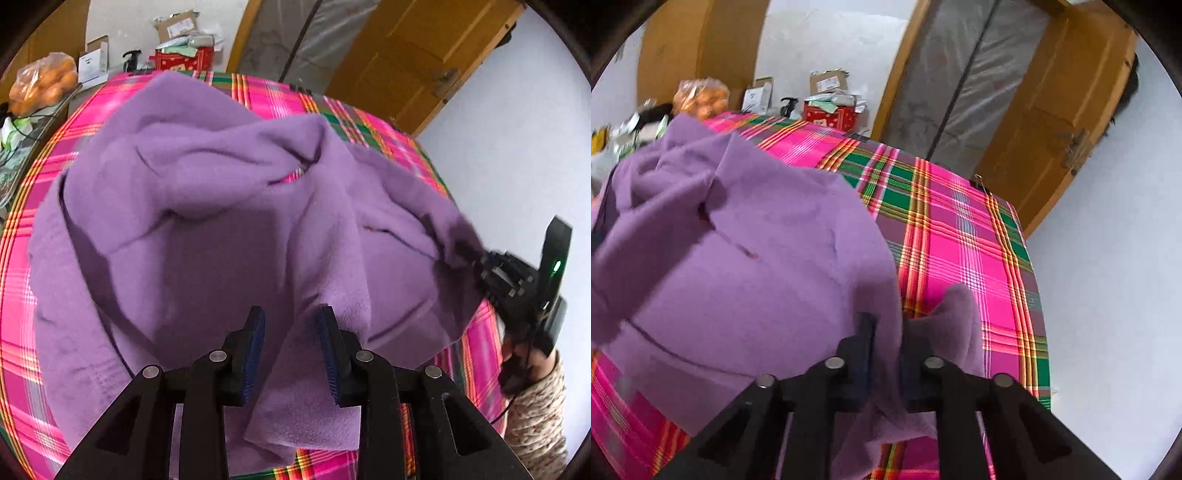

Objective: Fold clothes
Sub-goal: 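Grasp the spread pants fabric with the left gripper while the right gripper holds the waistband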

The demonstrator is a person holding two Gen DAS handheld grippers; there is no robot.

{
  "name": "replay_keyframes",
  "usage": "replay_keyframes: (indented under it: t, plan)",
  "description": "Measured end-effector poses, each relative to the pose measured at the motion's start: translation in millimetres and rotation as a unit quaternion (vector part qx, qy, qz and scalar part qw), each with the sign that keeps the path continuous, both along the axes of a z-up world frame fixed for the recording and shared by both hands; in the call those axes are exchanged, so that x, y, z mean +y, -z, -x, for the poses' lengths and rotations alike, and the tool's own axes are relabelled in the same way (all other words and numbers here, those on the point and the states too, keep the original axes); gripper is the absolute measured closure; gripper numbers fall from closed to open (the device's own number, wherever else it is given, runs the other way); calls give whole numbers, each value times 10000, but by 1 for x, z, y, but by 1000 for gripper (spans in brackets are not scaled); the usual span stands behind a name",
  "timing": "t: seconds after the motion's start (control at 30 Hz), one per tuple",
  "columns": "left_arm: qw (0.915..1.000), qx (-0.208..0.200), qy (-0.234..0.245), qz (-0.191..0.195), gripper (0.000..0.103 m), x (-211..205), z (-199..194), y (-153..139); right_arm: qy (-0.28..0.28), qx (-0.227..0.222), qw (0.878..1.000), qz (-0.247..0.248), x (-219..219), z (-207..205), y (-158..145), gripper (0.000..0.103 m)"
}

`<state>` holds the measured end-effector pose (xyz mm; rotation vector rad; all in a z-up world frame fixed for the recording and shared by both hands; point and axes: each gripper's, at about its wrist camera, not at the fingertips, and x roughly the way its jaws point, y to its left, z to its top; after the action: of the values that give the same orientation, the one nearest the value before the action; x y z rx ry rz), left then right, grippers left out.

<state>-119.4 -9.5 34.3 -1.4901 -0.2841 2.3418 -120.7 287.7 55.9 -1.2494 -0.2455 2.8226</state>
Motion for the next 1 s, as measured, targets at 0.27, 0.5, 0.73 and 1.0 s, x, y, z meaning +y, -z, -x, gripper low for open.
replay_keyframes:
  t: [0.27,0.5,0.73,1.0]
  plan:
    - [9994,-338,68,83,72,6,4,25,333,65,9994,53,21,19,-9,98]
    - [9994,-273,99,200,71,10,3,31,648,76,9978,82,47,37,-12,98]
    - [9996,-123,163,219,71,8,-1,31,802,119,9967,39,61,56,-14,98]
    - [9996,-13,197,181,71,5,-5,31,1065,375,9936,56,77,78,-26,98]
